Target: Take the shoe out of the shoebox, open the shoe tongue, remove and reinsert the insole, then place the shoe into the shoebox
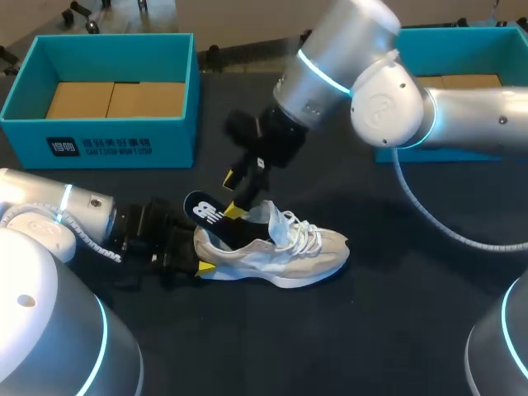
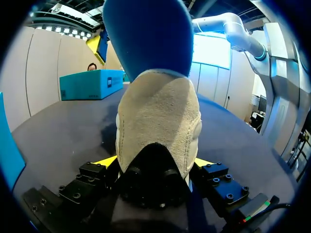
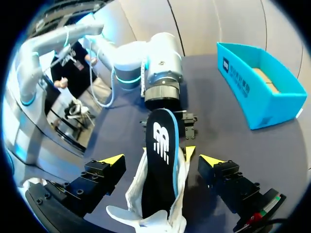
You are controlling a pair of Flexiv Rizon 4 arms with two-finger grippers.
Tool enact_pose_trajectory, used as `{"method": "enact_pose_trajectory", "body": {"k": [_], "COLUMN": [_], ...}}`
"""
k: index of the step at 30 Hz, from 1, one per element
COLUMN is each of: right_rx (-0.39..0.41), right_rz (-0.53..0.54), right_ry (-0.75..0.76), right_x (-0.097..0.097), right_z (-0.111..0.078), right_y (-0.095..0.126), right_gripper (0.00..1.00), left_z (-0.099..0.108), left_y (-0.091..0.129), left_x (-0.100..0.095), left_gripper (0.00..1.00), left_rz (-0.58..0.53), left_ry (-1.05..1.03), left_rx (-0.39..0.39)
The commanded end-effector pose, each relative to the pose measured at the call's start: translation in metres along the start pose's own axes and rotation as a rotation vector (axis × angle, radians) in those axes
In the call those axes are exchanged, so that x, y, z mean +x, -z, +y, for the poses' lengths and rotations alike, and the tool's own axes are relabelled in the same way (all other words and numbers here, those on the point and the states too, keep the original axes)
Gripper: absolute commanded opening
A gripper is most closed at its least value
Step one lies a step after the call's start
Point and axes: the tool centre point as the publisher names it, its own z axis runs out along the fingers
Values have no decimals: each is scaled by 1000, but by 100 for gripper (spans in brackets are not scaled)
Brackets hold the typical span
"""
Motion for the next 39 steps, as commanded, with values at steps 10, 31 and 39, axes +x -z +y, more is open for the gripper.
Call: {"method": "enact_pose_trajectory", "body": {"k": [10,31,39], "right_rx": [-86,-104,-118], "right_rz": [101,179,192], "right_ry": [-102,-134,-135], "right_x": [1,8,10], "right_z": [-17,-4,2], "right_y": [-11,-31,-42], "right_gripper": [99,74,65], "left_z": [2,2,2], "left_y": [0,0,0], "left_x": [-2,-2,-2], "left_gripper": [0,0,0], "left_rz": [1,1,1], "left_ry": [1,1,1], "left_rx": [-3,-3,-3]}}
